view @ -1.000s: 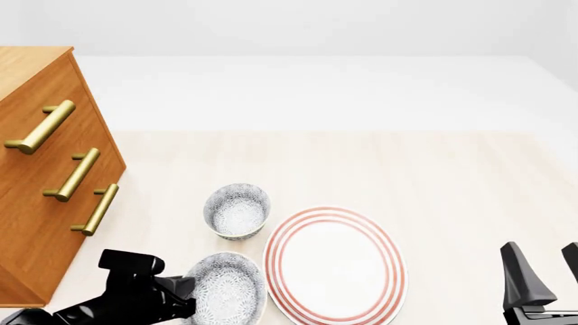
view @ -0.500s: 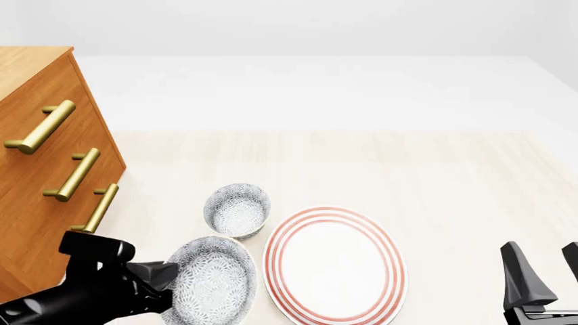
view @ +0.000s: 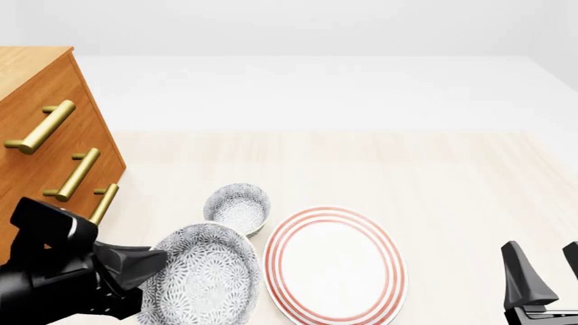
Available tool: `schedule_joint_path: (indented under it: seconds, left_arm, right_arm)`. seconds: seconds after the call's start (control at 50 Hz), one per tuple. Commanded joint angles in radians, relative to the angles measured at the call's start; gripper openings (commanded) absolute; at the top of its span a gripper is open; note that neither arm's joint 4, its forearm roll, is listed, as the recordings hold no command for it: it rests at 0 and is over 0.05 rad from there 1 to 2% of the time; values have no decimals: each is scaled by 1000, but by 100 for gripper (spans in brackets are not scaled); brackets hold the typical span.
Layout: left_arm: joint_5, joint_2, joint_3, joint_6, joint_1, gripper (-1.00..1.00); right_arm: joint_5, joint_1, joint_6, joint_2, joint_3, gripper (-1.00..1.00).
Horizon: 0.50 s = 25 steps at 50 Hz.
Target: Stack the bowl in the middle on the bowl at the back.
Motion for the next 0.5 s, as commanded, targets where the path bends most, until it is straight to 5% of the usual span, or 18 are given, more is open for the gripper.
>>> schedule_joint_path:
  seconds: [0.02, 0.5]
  left_arm:
    - [130, -1, -121, -4, -118, -100]
    - [126, 50, -140, -47, -291, -100]
  right_arm:
    - [0, -2, 0, 0, -2, 100]
    - [-3, -7, 4, 0, -4, 100]
